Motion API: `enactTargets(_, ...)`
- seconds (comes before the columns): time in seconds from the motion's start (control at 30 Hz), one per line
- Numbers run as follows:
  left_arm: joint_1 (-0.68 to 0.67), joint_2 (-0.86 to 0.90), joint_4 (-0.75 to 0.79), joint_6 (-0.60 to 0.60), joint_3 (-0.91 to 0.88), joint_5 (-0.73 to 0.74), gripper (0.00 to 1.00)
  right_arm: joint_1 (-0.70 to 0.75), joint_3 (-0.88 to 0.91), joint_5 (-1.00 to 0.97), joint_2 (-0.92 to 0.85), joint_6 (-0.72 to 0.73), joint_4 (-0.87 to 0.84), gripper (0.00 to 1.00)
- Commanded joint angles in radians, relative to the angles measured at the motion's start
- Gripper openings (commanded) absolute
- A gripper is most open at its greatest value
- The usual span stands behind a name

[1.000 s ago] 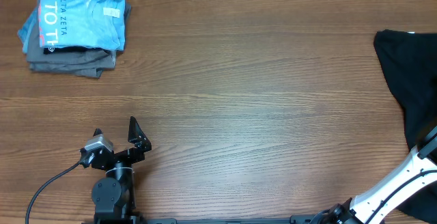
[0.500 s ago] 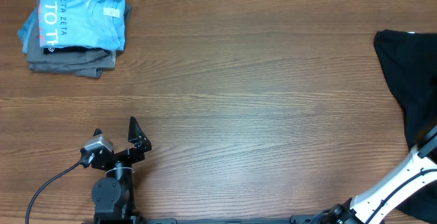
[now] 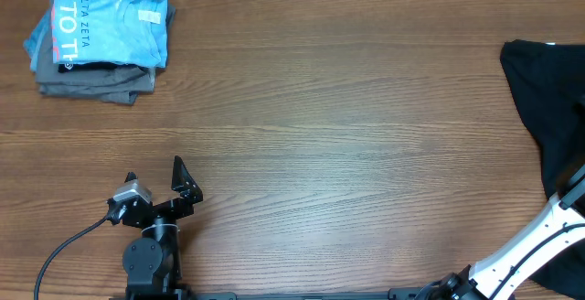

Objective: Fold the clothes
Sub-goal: 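Close the right gripper on the black T-shirt fabric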

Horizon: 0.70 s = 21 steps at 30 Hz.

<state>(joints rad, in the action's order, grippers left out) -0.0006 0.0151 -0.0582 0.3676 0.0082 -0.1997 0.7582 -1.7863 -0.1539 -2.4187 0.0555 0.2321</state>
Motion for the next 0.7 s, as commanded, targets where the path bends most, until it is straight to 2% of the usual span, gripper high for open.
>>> enactTargets(0.0,-0.006,-0.01,0.003,-0.005,-0.003,-0.017,1.0,-0.005,-0.041,-0.003,-0.005,0.003,0.003,0.27)
enactTargets(0.07,-0.006,-0.01,0.003,-0.005,-0.003,-0.017,1.0,-0.006,-0.049,-0.003,-0.005,0.003,0.009,0.29)
enactTargets(0.1,-0.006,-0.01,0.003,-0.005,-0.003,-0.017,1.0,-0.006,-0.049,-0.003,-0.005,0.003,0.009,0.34)
enactTargets(0.23,-0.006,-0.01,0.003,-0.005,-0.003,-0.017,1.0,-0.006,-0.05,-0.003,-0.004,0.003,0.009,0.35)
enactTargets(0.67,-0.006,-0.01,0.003,-0.005,-0.003,-0.017,1.0,-0.006,-0.055,-0.003,0.006,0.003,0.018,0.04)
